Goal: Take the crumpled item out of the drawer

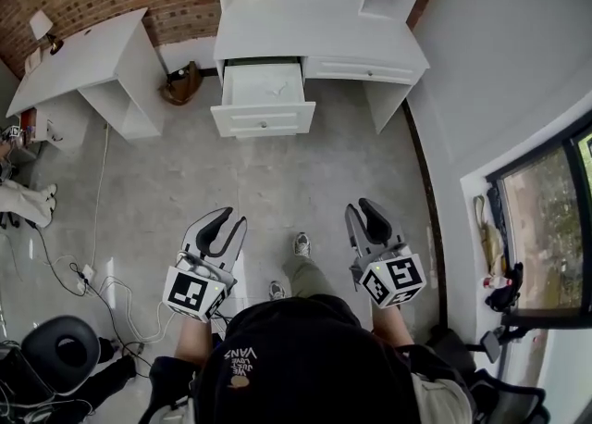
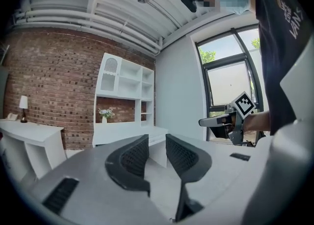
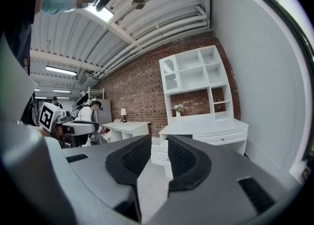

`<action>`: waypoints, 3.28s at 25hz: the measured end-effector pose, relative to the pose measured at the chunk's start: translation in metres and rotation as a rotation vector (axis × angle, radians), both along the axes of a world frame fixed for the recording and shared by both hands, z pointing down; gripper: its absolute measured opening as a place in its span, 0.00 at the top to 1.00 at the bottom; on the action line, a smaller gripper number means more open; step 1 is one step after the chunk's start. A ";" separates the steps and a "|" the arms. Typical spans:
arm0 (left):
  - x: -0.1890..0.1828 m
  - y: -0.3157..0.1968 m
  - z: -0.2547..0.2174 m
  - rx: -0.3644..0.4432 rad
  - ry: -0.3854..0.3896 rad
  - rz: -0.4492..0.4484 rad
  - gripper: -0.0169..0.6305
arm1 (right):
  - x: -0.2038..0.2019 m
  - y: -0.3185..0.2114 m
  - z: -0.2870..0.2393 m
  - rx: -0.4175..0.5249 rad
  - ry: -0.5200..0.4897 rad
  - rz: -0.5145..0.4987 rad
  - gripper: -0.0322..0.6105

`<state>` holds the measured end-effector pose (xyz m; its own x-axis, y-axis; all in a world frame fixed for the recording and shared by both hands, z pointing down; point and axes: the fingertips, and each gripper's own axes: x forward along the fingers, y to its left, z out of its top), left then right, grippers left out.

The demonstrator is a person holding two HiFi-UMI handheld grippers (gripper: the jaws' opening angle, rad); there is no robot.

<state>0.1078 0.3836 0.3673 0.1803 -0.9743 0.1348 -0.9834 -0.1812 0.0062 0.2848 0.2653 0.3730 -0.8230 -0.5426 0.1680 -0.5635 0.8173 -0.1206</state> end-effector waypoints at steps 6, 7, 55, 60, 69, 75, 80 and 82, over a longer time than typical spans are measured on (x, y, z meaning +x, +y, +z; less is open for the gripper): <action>-0.025 -0.035 0.007 -0.009 0.008 -0.033 0.79 | -0.026 -0.048 0.009 -0.012 0.003 -0.020 0.79; -0.030 -0.043 0.007 -0.011 0.008 -0.040 0.78 | -0.031 -0.057 0.010 -0.013 0.006 -0.027 0.79; -0.288 -0.394 0.034 -0.097 0.003 0.203 0.72 | -0.260 -0.338 0.022 -0.070 0.030 0.192 0.76; -0.317 -0.415 0.048 -0.126 -0.002 0.288 0.72 | -0.282 -0.338 0.026 -0.081 0.028 0.279 0.76; -0.338 -0.460 0.086 -0.166 -0.023 0.406 0.72 | -0.295 -0.337 0.038 -0.112 0.057 0.414 0.76; -0.334 -0.486 0.117 -0.208 -0.051 0.426 0.72 | -0.290 -0.348 0.045 -0.128 0.063 0.435 0.76; -0.325 -0.510 0.145 -0.256 -0.065 0.417 0.72 | -0.285 -0.369 0.056 -0.142 0.075 0.411 0.76; -0.323 -0.518 0.157 -0.285 -0.069 0.417 0.72 | -0.286 -0.378 0.060 -0.152 0.082 0.397 0.76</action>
<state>-0.2151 -0.1345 0.5246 0.5271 -0.7443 0.4100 -0.8279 -0.5586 0.0503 -0.0008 -0.1130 0.4330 -0.5360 -0.7784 0.3268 -0.8433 0.5116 -0.1647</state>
